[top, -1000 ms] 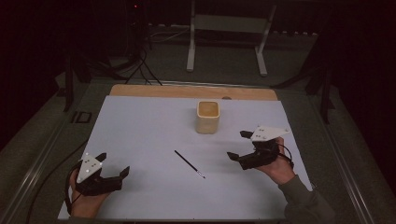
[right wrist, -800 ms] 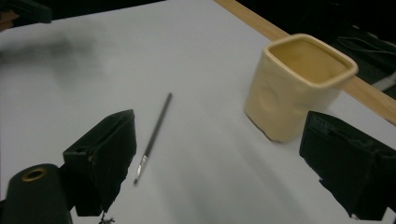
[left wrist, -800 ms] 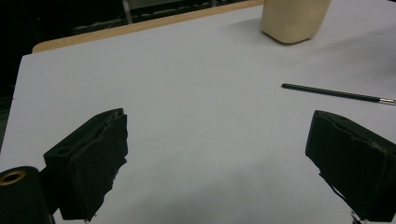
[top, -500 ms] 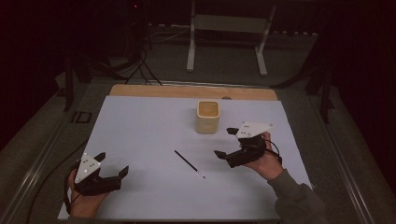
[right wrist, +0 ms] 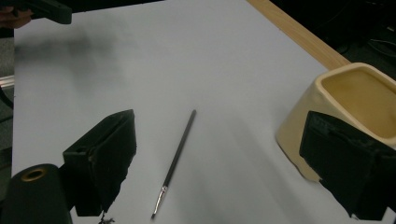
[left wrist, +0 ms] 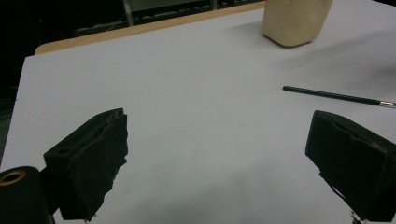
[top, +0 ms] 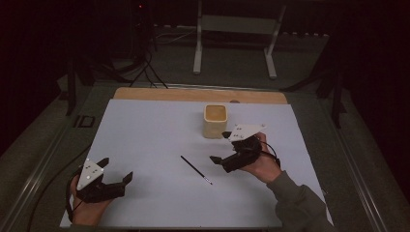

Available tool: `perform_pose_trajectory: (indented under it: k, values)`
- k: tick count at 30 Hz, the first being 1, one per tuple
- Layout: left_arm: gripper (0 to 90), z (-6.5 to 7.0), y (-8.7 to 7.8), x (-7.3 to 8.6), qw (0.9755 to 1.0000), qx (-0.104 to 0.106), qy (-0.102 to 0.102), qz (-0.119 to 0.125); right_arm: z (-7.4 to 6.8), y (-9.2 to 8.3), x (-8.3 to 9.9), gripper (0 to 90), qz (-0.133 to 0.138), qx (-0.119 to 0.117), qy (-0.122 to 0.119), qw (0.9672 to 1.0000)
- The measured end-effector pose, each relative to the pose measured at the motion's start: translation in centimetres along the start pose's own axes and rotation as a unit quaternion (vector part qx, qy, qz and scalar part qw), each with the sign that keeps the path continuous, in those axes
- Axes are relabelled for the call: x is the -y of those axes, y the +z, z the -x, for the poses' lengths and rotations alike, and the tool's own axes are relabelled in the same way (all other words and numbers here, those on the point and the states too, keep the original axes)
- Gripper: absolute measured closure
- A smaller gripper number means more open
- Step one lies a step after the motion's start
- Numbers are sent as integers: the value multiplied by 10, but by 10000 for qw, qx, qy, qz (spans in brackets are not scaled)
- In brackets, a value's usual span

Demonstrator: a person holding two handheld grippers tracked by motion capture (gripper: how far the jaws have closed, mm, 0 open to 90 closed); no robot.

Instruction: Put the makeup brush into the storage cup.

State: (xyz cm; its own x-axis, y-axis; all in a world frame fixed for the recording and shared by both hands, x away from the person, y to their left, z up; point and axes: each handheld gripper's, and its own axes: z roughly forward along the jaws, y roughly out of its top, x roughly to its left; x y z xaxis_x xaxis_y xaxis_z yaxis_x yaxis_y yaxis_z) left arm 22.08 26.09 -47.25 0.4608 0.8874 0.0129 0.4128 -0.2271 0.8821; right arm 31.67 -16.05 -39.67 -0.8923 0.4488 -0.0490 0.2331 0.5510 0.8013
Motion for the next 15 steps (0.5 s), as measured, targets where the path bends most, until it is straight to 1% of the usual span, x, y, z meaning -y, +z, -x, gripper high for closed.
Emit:
perform_pose_trajectory:
  k: [2,7,15]
  values:
    - [67,0,0,0,10000,0,7,2,0,4,-2,109,-55,-5,-35,10000]
    - [67,0,0,0,10000,0,-3,4,-1,11,-4,109,-211,14,-32,9998]
    - [67,0,0,0,10000,4,2,-6,-1,19,-11,109,-527,77,-158,9985]
